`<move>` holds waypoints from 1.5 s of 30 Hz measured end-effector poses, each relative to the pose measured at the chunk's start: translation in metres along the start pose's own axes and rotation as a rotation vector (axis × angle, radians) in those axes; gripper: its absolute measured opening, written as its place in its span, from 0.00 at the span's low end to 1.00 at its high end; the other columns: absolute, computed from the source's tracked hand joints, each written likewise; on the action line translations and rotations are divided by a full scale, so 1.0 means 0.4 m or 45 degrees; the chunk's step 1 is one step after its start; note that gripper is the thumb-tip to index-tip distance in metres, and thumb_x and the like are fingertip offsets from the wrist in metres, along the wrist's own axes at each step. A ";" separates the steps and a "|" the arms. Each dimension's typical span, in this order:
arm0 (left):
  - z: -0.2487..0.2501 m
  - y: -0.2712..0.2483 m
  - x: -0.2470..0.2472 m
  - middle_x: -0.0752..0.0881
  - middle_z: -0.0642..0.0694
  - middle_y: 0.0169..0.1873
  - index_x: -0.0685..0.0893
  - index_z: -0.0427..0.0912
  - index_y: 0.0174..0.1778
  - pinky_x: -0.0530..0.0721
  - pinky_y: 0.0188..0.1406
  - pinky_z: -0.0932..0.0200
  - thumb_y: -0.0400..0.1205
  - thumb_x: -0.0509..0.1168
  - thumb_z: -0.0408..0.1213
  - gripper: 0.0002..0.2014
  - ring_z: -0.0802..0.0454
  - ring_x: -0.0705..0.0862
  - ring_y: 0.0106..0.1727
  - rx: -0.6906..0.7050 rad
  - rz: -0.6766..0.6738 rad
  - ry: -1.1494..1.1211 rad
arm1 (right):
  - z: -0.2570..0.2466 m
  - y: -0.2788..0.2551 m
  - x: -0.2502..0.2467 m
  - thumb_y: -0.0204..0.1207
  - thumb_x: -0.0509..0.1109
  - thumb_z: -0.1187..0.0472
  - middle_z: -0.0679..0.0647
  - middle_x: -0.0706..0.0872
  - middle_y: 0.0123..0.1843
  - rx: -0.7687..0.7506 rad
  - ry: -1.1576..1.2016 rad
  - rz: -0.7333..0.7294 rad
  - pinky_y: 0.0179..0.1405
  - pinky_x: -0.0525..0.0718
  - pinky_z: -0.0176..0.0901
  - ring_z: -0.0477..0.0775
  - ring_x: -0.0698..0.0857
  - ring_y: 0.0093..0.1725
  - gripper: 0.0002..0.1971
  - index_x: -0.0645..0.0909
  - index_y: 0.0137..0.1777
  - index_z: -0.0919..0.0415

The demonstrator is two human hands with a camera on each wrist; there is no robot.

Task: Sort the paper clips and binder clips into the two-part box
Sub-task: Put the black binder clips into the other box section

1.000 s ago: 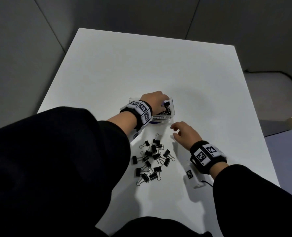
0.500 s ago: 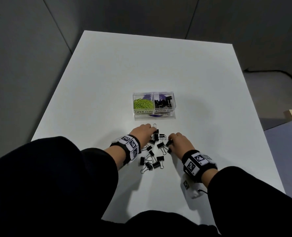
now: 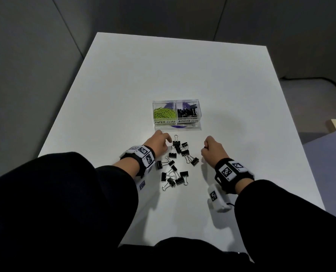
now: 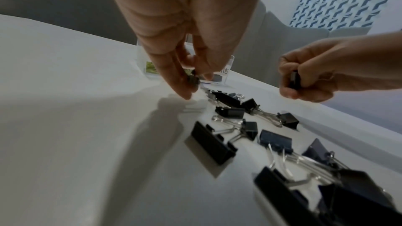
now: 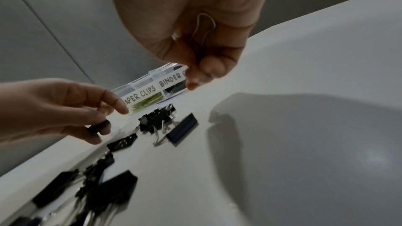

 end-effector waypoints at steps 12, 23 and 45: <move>0.033 0.021 0.051 0.81 0.37 0.55 0.80 0.34 0.53 0.80 0.49 0.51 0.78 0.65 0.51 0.21 0.38 0.82 0.55 -0.229 -0.039 0.239 | 0.000 0.000 0.081 0.76 0.68 0.52 0.60 0.80 0.51 0.021 -0.393 -0.222 0.41 0.75 0.48 0.60 0.80 0.45 0.14 0.76 0.51 0.64; 0.042 0.012 0.062 0.74 0.35 0.63 0.75 0.33 0.61 0.79 0.56 0.49 0.83 0.58 0.38 0.14 0.37 0.81 0.57 -0.219 -0.178 0.193 | 0.004 0.001 0.081 0.78 0.64 0.61 0.55 0.72 0.31 0.052 -0.323 -0.308 0.34 0.67 0.44 0.55 0.72 0.38 0.18 0.64 0.28 0.59; -0.059 -0.099 0.054 0.75 0.40 0.62 0.73 0.42 0.63 0.78 0.57 0.51 0.79 0.67 0.45 0.20 0.40 0.81 0.57 -0.068 -0.254 0.268 | -0.018 -0.104 0.149 0.73 0.72 0.54 0.63 0.77 0.62 -0.239 -0.391 -0.446 0.57 0.77 0.49 0.63 0.80 0.57 0.19 0.75 0.59 0.64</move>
Point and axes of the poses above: each hand's wrist, its own y-axis towards the middle knuckle, its own x-axis out of the palm, z = x × y, the point moved 3 cm from there along y, towards the middle knuckle
